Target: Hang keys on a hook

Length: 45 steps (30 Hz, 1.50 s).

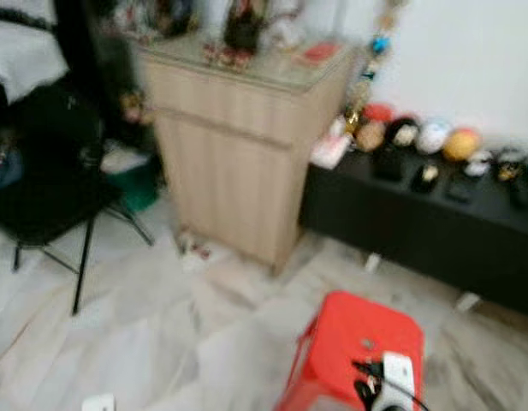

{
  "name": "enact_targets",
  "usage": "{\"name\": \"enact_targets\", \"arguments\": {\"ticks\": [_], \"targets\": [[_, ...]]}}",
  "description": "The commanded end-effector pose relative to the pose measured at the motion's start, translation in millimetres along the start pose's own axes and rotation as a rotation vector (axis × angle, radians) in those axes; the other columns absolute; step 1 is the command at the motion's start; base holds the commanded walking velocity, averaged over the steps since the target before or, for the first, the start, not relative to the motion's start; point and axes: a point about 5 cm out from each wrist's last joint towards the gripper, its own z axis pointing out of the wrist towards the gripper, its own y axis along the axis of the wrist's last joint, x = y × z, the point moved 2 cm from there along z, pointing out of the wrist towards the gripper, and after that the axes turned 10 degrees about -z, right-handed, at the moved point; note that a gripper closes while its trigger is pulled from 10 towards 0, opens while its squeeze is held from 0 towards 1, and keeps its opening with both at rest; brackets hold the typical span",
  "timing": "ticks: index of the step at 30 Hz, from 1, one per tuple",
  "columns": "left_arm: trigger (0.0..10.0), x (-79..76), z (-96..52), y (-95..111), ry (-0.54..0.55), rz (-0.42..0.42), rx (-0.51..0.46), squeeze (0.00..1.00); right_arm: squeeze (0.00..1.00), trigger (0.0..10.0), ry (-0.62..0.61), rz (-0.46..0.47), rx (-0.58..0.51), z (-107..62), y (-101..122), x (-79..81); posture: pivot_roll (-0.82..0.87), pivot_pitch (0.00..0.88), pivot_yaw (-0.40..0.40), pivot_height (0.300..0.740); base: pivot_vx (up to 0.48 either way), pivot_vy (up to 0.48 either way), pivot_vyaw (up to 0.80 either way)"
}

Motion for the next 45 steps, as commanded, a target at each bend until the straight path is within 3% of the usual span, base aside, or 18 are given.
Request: {"name": "enact_targets", "arguments": {"ticks": [1,20,45], "targets": [[10.0,12.2,-3.0,-5.9,0.028,0.009,0.022,0.0,0.0,10.0,0.002,0.016,-0.028,2.6,10.5,5.2,0.21,0.0,-0.078,0.74,0.262,0.0,-0.74],[10.0,11.8,-2.6,-4.9,0.029,0.003,0.022,0.0,0.0,10.0,-0.005,0.04,-0.049,2.7,13.4,5.0,0.2,0.013,-0.081,0.74,0.041,0.0,-0.25],[10.0,10.8,-2.3,-3.7,0.013,0.022,0.021,0.0,0.0,10.0,-0.004,0.02,-0.044,2.8,13.5,5.0,0.2,0.016,-0.08,0.74,0.246,0.0,-0.31]]}}
